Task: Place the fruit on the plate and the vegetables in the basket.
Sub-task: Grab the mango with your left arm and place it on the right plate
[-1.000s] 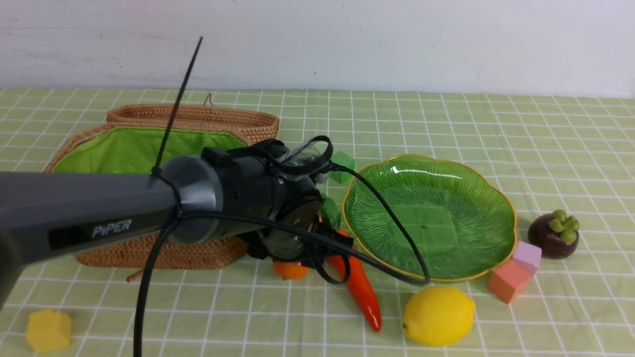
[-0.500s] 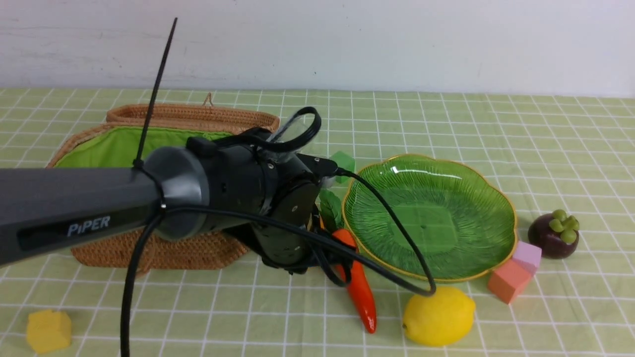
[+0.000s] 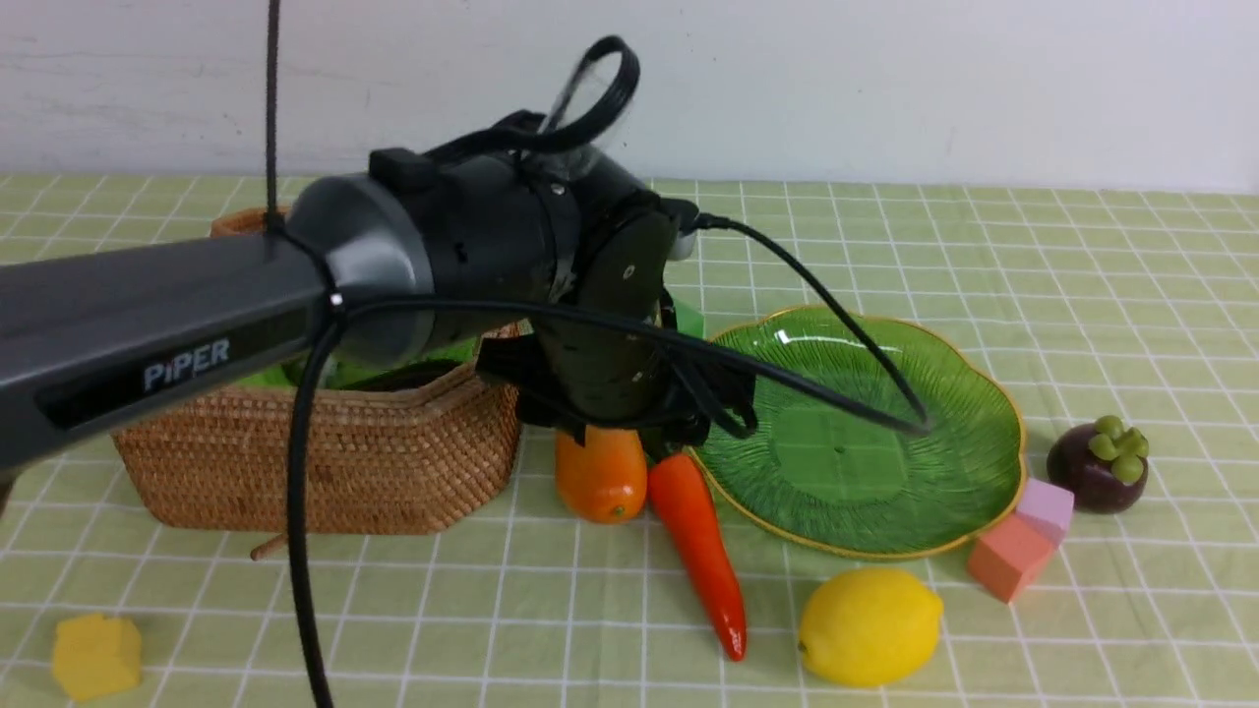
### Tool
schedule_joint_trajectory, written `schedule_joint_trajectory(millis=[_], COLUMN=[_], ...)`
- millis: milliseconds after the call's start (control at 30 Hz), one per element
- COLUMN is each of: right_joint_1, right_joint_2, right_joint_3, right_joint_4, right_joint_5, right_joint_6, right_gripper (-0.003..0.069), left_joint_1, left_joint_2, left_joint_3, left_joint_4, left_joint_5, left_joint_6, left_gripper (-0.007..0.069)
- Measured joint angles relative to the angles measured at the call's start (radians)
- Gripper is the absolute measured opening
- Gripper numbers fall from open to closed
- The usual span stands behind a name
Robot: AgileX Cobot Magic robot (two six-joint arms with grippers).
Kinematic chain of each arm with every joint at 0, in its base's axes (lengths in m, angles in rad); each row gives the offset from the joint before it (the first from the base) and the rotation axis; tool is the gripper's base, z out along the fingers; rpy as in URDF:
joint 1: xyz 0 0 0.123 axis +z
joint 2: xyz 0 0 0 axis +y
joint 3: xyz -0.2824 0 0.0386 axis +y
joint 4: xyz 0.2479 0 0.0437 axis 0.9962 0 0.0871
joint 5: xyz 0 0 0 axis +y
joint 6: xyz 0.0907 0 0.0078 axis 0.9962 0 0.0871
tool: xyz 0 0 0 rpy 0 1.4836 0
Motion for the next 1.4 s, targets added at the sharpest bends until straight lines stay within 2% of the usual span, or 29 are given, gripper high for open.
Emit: schedule_joint_trajectory(millis=[167,500,1000,1400], right_joint_1=[0.000,0.000,0.000,0.000], right_joint_2=[0.000,0.000,0.000,0.000], right_joint_3=[0.000,0.000,0.000,0.000], right_joint_4=[0.000,0.007,0.021,0.021], right_joint_5=[0.000,0.000,0.000,0.000], right_joint_6=[0.000,0.000,-0.007,-0.023], right_gripper=[0.0152,0.0143,0.0146,0.0146], left_joint_1=[0.000,0.000,0.051,0.050], left_joint_2=[0.116,0.208,0.230,0.250], left_joint_3=[-0.120,-0.173,-0.173,-0.173], left_joint_4=[0.039,0.136,0.111,0.114], left_joint_5=[0.082,0.097,0.063,0.007], left_joint_6=[-0.007,-0.022,-0.022,-0.021], left_gripper=[0.0542,0.0543,0.0543,0.0543])
